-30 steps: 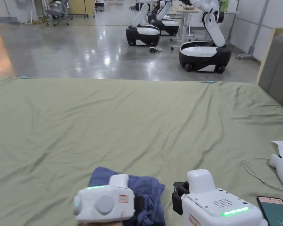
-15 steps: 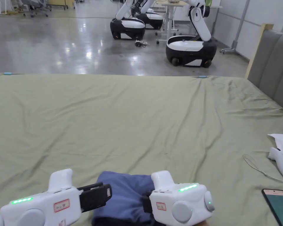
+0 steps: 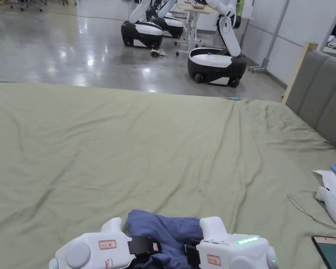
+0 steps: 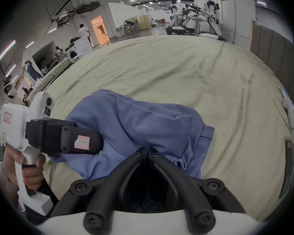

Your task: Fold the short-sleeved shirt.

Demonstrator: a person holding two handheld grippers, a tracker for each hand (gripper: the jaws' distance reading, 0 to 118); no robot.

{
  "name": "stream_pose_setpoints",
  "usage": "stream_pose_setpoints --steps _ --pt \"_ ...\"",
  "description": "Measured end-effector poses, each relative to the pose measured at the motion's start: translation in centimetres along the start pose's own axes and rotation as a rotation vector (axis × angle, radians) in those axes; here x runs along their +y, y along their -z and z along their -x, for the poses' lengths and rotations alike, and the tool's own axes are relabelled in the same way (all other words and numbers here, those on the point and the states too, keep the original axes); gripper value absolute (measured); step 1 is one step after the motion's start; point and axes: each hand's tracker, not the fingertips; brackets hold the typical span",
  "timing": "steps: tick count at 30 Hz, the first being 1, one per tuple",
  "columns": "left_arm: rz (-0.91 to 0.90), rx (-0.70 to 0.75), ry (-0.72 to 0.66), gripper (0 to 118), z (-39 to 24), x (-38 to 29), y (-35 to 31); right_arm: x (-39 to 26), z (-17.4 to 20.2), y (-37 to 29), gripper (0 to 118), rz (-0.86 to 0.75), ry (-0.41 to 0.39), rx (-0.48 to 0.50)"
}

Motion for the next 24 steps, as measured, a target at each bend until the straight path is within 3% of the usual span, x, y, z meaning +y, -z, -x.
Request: stream_pose_setpoints --steps 3,9,17,20,23,24 --pt "-0.001 0.046 0.127 24 -0.3 1.6 -3.4 0.1 0.8 -1.7 5 -0.011 -0.017 -0.027" --pt "-0.091 0.202 0.135 24 5.3 8.3 -15.1 0.1 2.9 -3.7 5 -0.035 -0.033 -0.021" --pt "-0.152 0.430 -0.009 25 19.8 13.1 -33.2 1.1 6.9 -2.7 5 -0.023 -0.086 0.009" --pt "-0.191 0.531 -0.114 25 24.0 13.7 -36.8 1.4 8.0 -2.1 5 -0.022 -0.092 0.018" --pt "-0.219 0.418 -0.170 25 24.4 12.6 -36.9 1.9 8.9 -1.6 5 -0.021 -0.096 0.024" --pt "-0.236 0.414 -0.179 31 24.2 12.5 -36.7 2.0 9.0 -1.5 5 -0.021 -0.094 0.026"
